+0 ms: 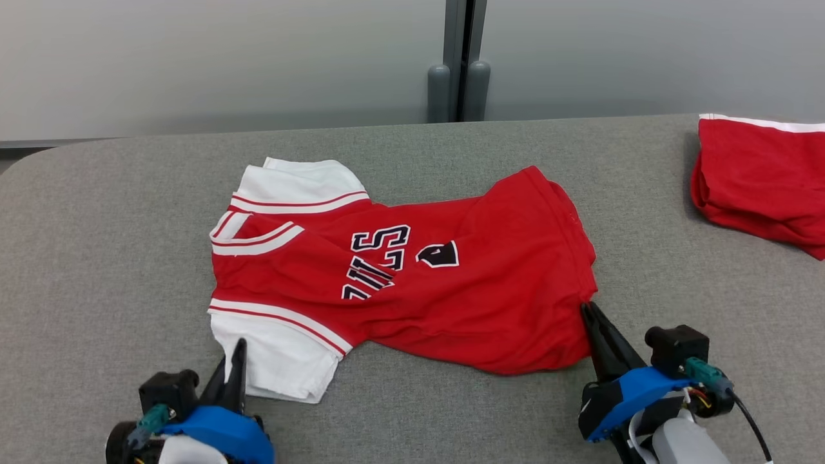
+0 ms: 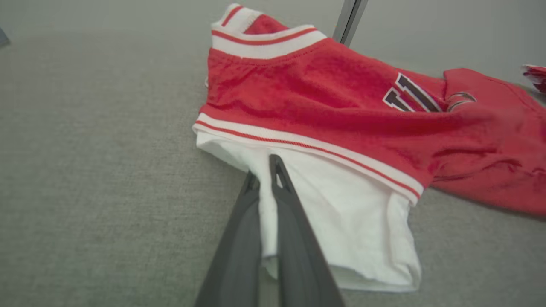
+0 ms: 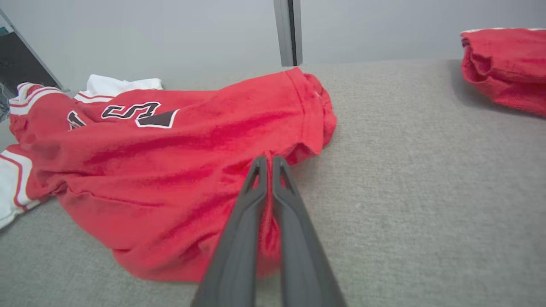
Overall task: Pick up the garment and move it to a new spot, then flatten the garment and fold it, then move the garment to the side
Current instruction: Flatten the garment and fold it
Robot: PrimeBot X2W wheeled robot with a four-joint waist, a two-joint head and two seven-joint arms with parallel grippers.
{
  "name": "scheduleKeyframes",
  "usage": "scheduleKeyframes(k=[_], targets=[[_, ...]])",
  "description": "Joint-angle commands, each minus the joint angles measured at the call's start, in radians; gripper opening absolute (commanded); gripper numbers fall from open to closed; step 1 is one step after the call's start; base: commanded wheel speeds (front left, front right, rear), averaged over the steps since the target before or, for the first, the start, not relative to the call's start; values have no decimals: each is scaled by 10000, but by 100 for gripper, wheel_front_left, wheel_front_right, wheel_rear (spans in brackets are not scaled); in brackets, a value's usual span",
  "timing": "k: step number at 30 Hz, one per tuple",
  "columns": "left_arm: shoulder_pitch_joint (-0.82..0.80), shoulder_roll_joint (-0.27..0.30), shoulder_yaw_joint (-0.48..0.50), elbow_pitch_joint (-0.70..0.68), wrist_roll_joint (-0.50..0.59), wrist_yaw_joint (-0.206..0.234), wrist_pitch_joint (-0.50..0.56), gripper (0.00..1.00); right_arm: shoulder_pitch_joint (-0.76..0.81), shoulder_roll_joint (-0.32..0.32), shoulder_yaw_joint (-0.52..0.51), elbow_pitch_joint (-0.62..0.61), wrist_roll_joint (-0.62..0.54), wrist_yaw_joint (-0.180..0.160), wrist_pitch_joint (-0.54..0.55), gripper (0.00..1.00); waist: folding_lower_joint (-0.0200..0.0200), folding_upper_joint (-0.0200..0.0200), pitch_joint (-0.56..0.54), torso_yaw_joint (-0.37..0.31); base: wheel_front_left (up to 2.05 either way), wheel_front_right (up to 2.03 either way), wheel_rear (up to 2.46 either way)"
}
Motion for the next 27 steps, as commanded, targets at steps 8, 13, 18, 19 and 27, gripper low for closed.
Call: scheduleKeyframes(k=[8, 13, 18, 19, 27], targets=[[-1169, 419, 98, -2072, -383, -12, 2, 0, -615, -32, -248, -1679, 391, 5, -42, 0, 0, -2, 182, -1, 0, 0, 0], [-3437, 1035, -418, -2091, -768, -12, 82, 0, -2467, -222, -194, -1445, 709, 5, -42, 0, 0, -2, 796, -98, 0, 0, 0], [-6778, 1748, -698, -1487, -1546, -13, 701, 0, -5742, -336, 77, -277, 1261, 5, 153, 0, 0, -2, 1909, -336, 0, 0, 0], [-7519, 1820, -699, -1267, -1740, -13, 855, 0, -6491, -358, 94, 4, 1340, 5, 213, 0, 0, -2, 2144, -368, 0, 0, 0], [-12919, 1931, -932, 544, -2292, -13, 1217, 0, -11812, -371, -527, 2366, 1691, 5, 266, 0, 0, -2, 3693, -630, 0, 0, 0]])
